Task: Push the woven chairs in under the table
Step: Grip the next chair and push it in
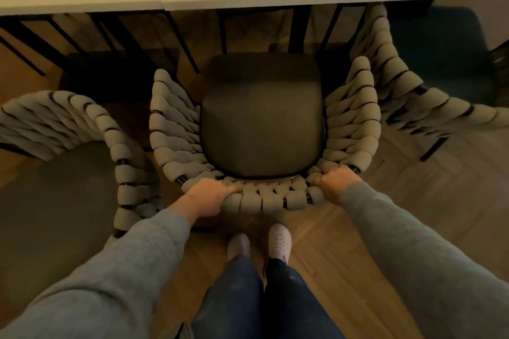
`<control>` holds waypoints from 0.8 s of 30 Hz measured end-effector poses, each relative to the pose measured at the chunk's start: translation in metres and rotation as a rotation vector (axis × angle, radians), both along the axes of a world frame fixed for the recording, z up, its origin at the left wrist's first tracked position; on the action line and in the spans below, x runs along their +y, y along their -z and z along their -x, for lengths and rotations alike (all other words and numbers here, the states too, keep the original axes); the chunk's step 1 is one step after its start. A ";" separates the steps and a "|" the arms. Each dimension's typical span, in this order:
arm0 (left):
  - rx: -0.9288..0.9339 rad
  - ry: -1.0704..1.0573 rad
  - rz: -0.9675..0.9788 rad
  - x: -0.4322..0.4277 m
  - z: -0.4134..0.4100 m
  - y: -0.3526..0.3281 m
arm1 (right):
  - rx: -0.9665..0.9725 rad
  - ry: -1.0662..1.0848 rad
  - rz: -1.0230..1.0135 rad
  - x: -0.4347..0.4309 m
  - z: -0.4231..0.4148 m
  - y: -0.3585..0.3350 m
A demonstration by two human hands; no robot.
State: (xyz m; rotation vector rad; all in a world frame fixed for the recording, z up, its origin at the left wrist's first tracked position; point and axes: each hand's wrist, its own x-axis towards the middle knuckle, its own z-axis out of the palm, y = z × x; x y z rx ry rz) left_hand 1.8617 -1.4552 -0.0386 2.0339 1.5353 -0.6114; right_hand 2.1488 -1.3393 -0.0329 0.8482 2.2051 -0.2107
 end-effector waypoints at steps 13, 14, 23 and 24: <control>0.068 0.001 -0.062 0.005 0.005 0.008 | -0.071 -0.061 0.035 0.018 0.010 -0.007; 0.069 -0.003 -0.070 0.005 0.005 0.008 | -0.073 -0.065 0.039 0.019 0.010 -0.008; -0.016 -0.070 -0.061 0.027 -0.007 0.005 | -0.134 -0.082 0.056 0.060 0.005 -0.016; -0.015 -0.057 -0.063 0.033 -0.008 0.005 | -0.133 -0.072 0.058 0.064 0.002 -0.013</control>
